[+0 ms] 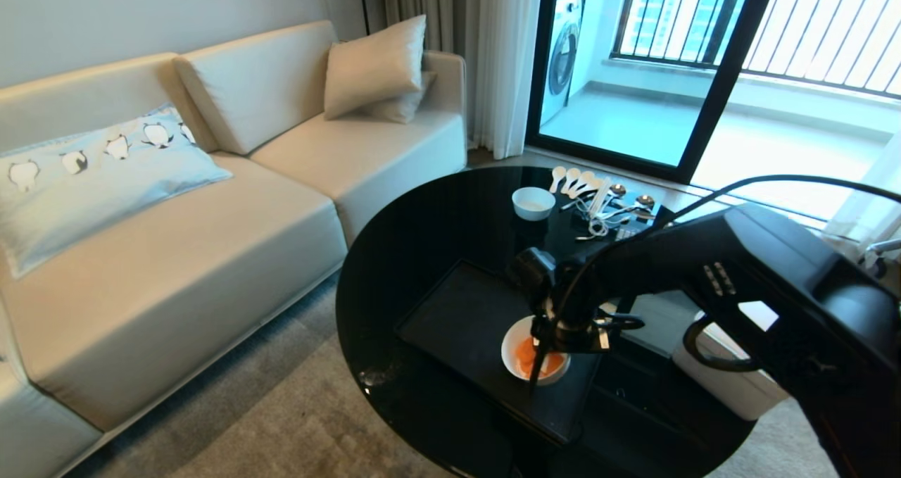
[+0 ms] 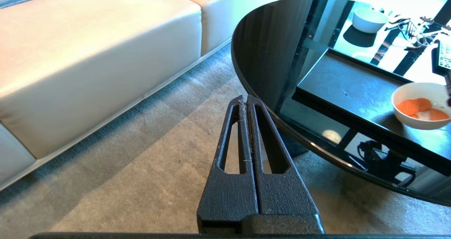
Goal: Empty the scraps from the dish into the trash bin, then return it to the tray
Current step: Pick up the bowl with leftover food, then move the bowl over the trash can
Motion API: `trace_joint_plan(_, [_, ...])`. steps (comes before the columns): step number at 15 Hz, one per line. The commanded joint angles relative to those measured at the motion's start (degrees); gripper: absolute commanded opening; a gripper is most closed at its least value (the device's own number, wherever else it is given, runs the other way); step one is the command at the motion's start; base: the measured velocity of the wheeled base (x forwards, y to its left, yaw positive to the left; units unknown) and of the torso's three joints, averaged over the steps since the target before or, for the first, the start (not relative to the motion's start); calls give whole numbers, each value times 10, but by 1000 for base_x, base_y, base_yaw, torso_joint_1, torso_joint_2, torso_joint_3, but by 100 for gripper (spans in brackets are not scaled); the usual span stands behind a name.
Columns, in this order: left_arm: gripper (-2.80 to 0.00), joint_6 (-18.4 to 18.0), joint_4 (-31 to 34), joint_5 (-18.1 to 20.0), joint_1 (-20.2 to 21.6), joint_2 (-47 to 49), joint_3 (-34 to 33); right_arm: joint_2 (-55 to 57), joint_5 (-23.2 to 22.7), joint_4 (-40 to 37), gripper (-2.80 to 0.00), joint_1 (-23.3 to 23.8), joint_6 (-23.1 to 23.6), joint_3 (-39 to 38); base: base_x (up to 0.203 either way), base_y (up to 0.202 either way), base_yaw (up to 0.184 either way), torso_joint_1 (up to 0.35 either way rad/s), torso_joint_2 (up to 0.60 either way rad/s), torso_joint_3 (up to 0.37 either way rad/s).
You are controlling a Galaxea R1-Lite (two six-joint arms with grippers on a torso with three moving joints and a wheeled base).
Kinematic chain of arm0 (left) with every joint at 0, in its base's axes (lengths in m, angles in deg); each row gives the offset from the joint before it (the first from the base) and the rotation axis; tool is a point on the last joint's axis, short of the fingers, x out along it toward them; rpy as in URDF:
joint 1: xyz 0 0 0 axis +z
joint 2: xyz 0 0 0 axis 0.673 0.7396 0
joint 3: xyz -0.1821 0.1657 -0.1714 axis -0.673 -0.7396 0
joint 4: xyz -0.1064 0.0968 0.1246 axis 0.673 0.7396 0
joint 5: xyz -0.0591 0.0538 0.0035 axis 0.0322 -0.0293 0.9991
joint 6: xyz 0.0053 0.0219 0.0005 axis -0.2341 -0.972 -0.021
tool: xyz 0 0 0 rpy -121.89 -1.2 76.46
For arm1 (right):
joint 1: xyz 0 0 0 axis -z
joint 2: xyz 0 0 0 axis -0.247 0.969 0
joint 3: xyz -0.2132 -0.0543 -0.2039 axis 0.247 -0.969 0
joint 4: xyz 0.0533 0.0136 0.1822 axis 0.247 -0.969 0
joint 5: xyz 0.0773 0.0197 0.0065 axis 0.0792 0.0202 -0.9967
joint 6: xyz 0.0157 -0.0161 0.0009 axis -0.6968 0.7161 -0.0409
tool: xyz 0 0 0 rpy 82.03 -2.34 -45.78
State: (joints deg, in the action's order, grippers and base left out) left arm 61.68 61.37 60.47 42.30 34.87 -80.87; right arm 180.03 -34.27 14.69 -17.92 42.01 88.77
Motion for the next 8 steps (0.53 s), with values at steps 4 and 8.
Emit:
trace_joint_plan(4, [-280,0,0,0,0,1,0,-81,-4,-37,-280,39,-56,-57,0,0,0,0,0,0])
trace_joint_plan(8, [-280,0,0,0,0,0,0,-146,-44,-37,-280,77,-82,-111,0,0,0,0,0,0])
